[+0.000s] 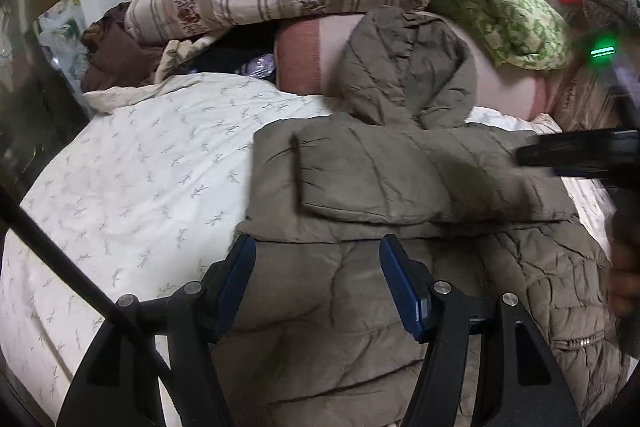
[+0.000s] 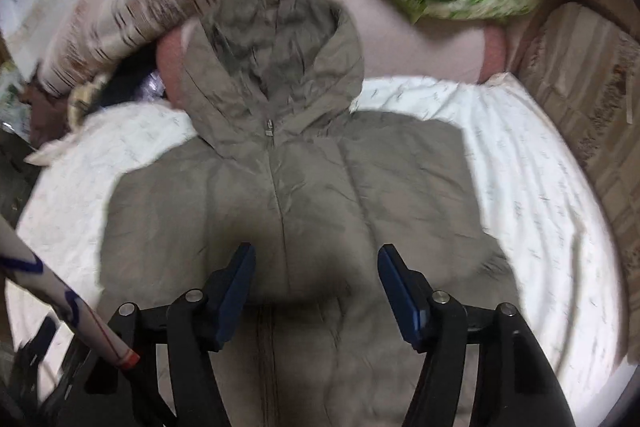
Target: Fold large clothes
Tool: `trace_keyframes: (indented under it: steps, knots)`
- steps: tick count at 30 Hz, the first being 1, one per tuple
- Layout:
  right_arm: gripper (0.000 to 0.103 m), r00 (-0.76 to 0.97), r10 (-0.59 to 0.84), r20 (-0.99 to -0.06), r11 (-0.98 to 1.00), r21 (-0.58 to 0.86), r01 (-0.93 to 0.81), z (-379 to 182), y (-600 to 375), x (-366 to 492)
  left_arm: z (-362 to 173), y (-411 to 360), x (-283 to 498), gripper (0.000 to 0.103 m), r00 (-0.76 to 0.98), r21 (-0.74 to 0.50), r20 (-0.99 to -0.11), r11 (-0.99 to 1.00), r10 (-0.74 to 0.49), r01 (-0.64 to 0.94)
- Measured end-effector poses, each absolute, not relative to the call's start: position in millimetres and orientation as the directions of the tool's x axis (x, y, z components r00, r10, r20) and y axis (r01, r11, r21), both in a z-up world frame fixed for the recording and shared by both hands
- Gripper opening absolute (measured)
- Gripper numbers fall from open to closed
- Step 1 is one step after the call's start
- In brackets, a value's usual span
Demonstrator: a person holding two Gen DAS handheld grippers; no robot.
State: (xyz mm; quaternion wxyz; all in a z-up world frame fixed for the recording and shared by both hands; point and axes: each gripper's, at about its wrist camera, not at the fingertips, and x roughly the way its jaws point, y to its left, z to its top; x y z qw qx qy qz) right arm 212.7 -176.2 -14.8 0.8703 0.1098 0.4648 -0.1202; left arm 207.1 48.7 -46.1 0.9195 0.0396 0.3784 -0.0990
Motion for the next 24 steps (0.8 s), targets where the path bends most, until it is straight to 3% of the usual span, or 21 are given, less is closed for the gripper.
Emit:
trace_keyframes:
  steps: [5,8,17,24]
  knots:
    - [0.068,0.392,-0.13,-0.911,0.946,0.006,0.325,-82.4,-162.4,259.4,-47.9,44.1,204.1,0.063,0.678,-0.028,-0.709,0.969,-0.194,0.247]
    - [0.068,0.36,-0.167,-0.918,0.949,-0.051,0.31,-93.2,-157.8,266.9,-48.2,46.2,204.2,0.063,0.666,-0.058,-0.713,0.966,-0.217,0.253]
    - [0.068,0.466,-0.141,-0.873,0.964,-0.014,0.266,-14.4,-153.9,258.2,-52.2,58.5,207.2,0.063,0.635,-0.154,-0.721,0.958,-0.277,0.243]
    - [0.069,0.544,-0.094,-0.834,0.967,0.054,0.25,33.7,-150.2,294.0,-62.1,73.7,216.4,0.063,0.634,-0.164,-0.733,0.969,-0.246,0.185]
